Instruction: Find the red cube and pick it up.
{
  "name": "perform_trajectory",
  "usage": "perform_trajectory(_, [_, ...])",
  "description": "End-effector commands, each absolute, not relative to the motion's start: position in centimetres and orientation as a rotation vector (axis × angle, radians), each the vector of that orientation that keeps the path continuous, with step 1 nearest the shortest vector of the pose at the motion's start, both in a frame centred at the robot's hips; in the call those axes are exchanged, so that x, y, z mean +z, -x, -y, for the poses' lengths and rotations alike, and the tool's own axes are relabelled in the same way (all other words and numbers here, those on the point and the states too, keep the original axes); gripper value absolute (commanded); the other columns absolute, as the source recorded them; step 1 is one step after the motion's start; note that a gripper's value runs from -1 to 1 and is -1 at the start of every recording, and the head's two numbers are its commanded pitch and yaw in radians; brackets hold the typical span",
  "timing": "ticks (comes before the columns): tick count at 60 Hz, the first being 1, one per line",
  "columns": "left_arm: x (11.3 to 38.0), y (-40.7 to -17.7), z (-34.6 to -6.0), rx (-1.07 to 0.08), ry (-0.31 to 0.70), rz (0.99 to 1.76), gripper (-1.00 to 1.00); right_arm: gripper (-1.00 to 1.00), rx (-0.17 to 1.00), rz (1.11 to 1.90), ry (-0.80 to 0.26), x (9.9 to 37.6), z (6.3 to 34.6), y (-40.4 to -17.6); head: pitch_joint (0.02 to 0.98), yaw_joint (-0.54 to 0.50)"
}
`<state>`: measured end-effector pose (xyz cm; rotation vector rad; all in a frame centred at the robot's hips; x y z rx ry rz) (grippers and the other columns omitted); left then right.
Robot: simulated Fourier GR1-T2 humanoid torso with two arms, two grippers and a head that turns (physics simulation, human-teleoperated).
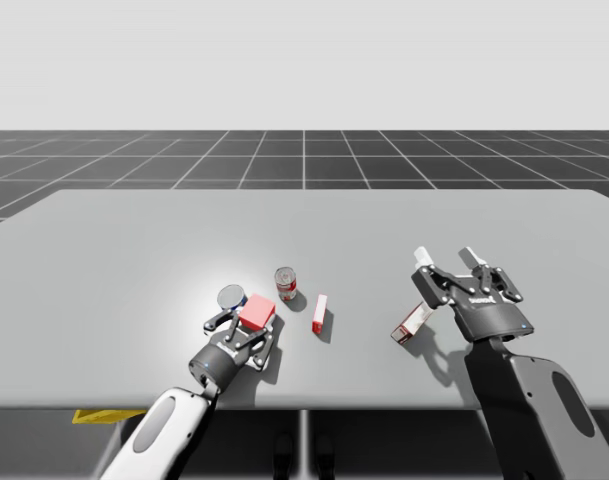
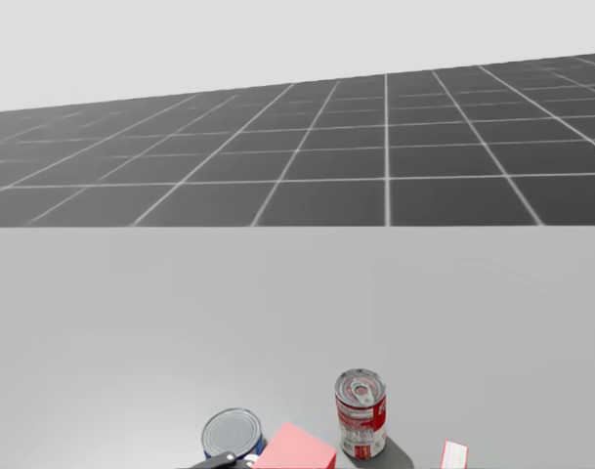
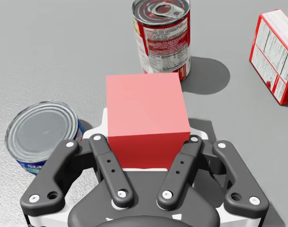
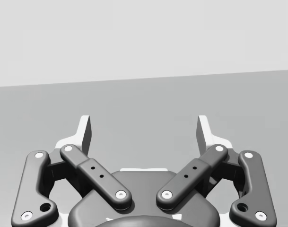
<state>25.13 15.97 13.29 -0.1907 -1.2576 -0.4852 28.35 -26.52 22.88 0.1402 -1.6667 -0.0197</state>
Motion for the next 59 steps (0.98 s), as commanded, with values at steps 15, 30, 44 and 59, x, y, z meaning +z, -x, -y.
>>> perform_trajectory(15, [15.8,-24.0,-15.3,-0.597,0.253,1.255,1.00,-1.00,-0.023,1.658,-0.149,22.9,26.6,-28.3,0.430,0.20])
perform_trajectory(30, [20.7,-24.7,-16.1,-0.595,0.227,1.353,1.00,-1.00,-0.024,1.656,-0.151,23.0,26.6,-28.3,0.422,0.20])
perform_trajectory(44, [25.6,-25.9,-16.6,-0.590,0.195,1.456,1.00,-1.00,-0.018,1.655,-0.158,22.9,26.4,-28.3,0.416,0.20])
perform_trajectory(59, [32.2,-26.5,-16.3,-0.586,0.128,1.589,1.00,-1.00,-0.021,1.656,-0.178,23.0,26.2,-28.2,0.415,0.20])
